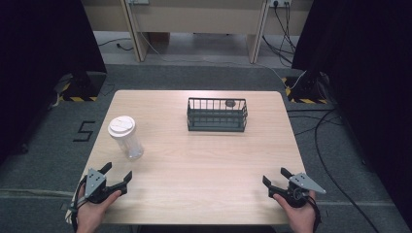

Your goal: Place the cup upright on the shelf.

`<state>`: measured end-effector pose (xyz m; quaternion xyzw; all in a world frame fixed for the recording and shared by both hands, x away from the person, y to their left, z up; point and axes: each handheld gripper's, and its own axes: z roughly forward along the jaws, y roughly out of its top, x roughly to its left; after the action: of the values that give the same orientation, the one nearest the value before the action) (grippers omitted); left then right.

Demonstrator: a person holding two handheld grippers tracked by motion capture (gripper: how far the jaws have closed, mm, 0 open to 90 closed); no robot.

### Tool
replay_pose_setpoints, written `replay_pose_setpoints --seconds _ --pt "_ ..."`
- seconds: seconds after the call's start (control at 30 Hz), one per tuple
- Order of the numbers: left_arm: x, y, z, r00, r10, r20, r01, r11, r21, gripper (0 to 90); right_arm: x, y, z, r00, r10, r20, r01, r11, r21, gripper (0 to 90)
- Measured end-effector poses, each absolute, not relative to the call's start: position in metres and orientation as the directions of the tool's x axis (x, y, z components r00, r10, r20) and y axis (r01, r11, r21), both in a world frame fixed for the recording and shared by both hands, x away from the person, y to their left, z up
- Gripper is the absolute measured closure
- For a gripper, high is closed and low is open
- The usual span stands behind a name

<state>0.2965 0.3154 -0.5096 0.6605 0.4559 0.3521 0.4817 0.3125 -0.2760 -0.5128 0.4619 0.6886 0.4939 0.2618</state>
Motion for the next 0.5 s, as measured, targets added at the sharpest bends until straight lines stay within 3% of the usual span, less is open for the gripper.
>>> replay_pose_setpoints --seconds 0.5 --pt "0.315 0.312 -0.507 0.338 0.941 0.028 0.249 -0.118 0.961 15.3 0.312 -0.276 -0.513 -0.436 0.895 0.089 0.37 0.089 0.925 18.0"
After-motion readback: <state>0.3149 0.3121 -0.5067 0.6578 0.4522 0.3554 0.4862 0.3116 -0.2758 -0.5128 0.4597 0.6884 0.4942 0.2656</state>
